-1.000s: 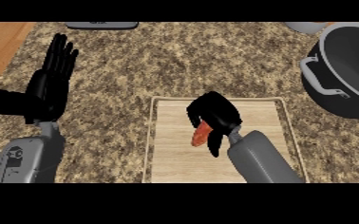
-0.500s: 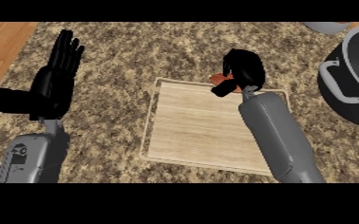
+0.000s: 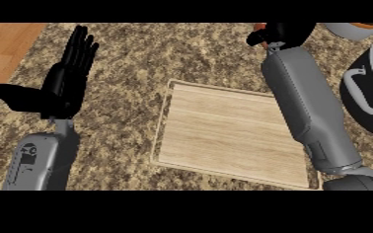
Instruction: Pick the sweet potato from the tray and place it in the pot
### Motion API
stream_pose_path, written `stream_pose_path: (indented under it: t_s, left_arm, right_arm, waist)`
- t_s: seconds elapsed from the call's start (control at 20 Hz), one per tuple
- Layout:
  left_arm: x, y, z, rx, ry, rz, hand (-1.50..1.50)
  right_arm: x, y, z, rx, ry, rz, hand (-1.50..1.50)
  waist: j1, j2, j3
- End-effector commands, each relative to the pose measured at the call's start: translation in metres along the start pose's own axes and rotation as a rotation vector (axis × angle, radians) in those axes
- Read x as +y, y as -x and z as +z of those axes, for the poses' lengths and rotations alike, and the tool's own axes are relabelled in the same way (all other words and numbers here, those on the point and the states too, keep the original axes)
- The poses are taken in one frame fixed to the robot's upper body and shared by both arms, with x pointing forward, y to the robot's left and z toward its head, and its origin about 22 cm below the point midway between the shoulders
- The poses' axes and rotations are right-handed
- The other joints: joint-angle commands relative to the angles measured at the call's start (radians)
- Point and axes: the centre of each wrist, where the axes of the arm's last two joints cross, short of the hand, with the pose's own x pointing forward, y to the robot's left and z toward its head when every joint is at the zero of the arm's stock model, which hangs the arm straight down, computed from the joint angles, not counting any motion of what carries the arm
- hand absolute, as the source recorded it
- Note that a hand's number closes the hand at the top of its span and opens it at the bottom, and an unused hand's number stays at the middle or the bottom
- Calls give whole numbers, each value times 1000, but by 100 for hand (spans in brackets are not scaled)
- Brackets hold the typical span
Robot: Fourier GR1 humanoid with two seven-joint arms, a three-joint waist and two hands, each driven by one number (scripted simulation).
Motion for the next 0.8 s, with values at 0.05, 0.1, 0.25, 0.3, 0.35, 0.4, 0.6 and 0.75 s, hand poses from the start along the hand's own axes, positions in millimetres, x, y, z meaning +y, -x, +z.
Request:
stream_pose_path:
  t_s: [0.05, 0.1, 0.25, 0.3, 0.35, 0.4, 0.6, 0.75]
  left_arm:
    - [-5, -2, -6, 6, -17, -2, 0]
    - [-14, 3, -2, 8, -4, 4, 0]
    - [5, -2, -2, 12, -30, -5, 0]
    - [-2, 10, 9, 44, -39, -2, 0]
    - [10, -2, -5, 12, -46, -12, 0]
    - [-7, 11, 8, 31, -44, 8, 0]
    - [22, -3, -1, 43, -74, -27, 0]
    - [18, 15, 15, 43, -95, -21, 0]
  right_arm:
    - [-26, -20, -17, 202, 280, 18, 150]
    - [-33, -14, -29, 218, 324, 13, 150]
    - [-37, -22, -29, 275, 423, 53, 150]
    - [-47, -22, -36, 294, 441, 56, 150]
    - [-43, -26, -30, 290, 463, 29, 150]
    - [-53, -15, -47, 320, 475, 43, 150]
    - [-39, -1, -50, 376, 452, 68, 150]
    - [-40, 22, -67, 423, 410, 84, 150]
  waist:
    - [-9, -4, 1]
    - [-10, -1, 2]
    - [-21, -13, 1]
    - [-29, -19, 2]
    - [-43, -18, 2]
    - [-43, -19, 3]
    - [-72, -29, 4]
    - [-84, -31, 4]
